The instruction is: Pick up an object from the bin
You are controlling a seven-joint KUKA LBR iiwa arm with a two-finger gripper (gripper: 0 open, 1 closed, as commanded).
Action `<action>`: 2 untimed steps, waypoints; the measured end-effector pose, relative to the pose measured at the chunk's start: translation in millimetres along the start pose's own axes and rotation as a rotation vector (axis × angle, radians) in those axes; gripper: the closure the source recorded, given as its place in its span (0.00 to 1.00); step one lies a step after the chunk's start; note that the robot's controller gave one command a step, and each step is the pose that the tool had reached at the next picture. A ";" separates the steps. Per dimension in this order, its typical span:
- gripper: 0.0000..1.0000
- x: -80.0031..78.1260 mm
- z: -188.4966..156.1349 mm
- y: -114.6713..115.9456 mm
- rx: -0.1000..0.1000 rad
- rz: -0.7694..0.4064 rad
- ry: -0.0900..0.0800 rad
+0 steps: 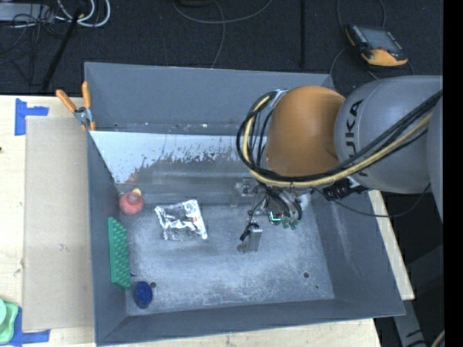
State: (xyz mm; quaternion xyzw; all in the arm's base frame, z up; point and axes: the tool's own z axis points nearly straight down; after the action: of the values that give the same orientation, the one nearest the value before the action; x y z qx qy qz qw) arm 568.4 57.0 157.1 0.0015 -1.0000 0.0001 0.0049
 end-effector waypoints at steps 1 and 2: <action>0.00 -22.8 72.5 70.8 -0.003 -0.005 -0.005; 0.00 -53.3 87.5 72.6 0.000 -0.075 -0.012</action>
Offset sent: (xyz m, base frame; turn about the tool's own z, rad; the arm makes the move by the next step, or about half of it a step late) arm 0.0232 0.0659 -0.0677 0.0018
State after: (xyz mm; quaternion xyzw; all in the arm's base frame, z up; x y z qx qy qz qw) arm 620.6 129.7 69.1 0.0392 -0.9992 -0.0002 -0.0013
